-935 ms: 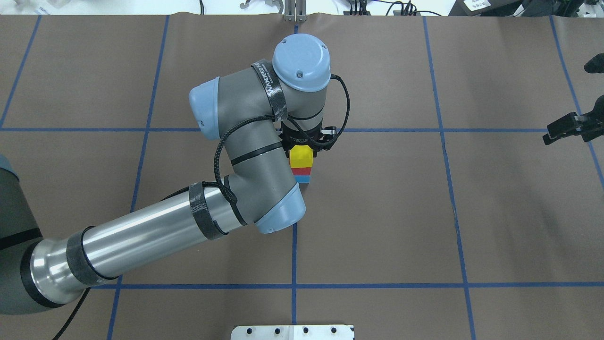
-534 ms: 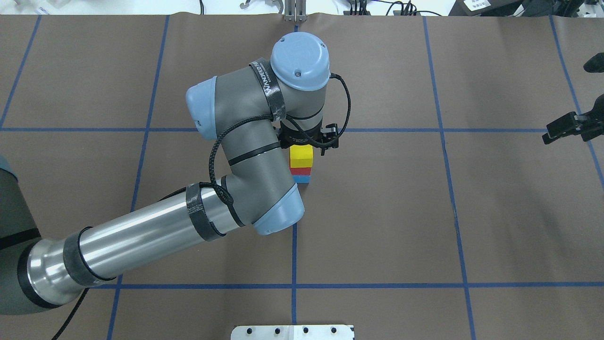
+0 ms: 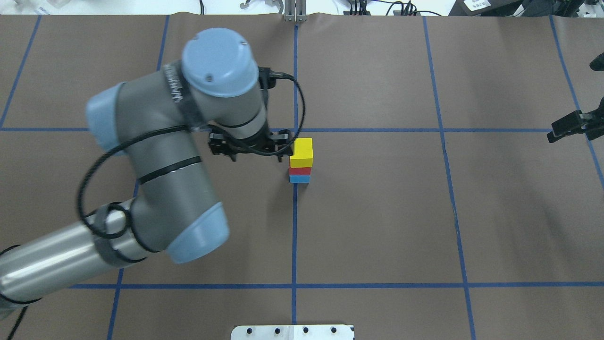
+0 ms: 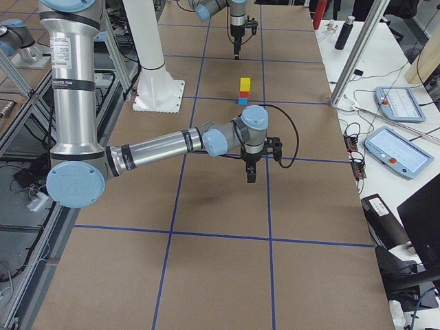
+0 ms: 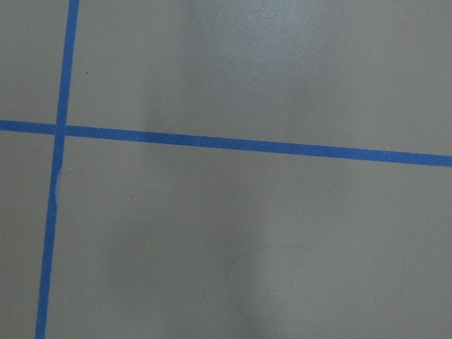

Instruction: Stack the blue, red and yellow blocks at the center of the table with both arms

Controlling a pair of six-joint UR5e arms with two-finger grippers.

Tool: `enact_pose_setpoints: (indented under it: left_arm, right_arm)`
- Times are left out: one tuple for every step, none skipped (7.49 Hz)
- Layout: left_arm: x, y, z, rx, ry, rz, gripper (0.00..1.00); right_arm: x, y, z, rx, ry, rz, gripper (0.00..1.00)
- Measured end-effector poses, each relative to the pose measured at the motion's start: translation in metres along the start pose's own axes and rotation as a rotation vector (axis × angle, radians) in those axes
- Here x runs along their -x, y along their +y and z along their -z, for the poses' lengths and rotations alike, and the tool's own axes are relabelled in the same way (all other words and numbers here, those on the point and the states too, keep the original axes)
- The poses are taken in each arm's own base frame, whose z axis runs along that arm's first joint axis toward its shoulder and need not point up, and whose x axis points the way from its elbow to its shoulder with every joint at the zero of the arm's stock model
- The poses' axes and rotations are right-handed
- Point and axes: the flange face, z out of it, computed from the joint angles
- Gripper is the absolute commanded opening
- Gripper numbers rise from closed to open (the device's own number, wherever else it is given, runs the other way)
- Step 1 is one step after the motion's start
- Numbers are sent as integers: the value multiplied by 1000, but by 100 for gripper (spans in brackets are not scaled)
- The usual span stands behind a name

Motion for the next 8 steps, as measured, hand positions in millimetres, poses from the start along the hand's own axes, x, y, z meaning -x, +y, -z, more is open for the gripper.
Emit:
enact_pose_setpoints:
  left_arm:
    - [77,10,9,4,-14,-47,99]
    - [158,7,16,11,-26,-97,99]
    - [246,-5,15,22,-40,-150,99]
    - [326,-20,11,37,-38,-188,99]
    - [391,-30,11,48,-22,-200,99]
    - [437,-34,16,49,-2,-188,99]
    - [469,-32,22,47,12,-167,99]
    - [494,-26,27,44,15,-156,99]
  right_arm:
    - [-16,2,9,-13,1,-5,100]
    - [-32,5,18,-25,0,-4,100]
    - [-48,10,26,-34,-8,-5,100]
    - [-63,17,33,-38,-23,-9,100]
    - [-76,23,39,-42,-33,-5,100]
    - [-85,26,42,-44,-36,1,100]
    - [-90,27,43,-45,-36,3,100]
    - [-91,27,44,-46,-37,5,100]
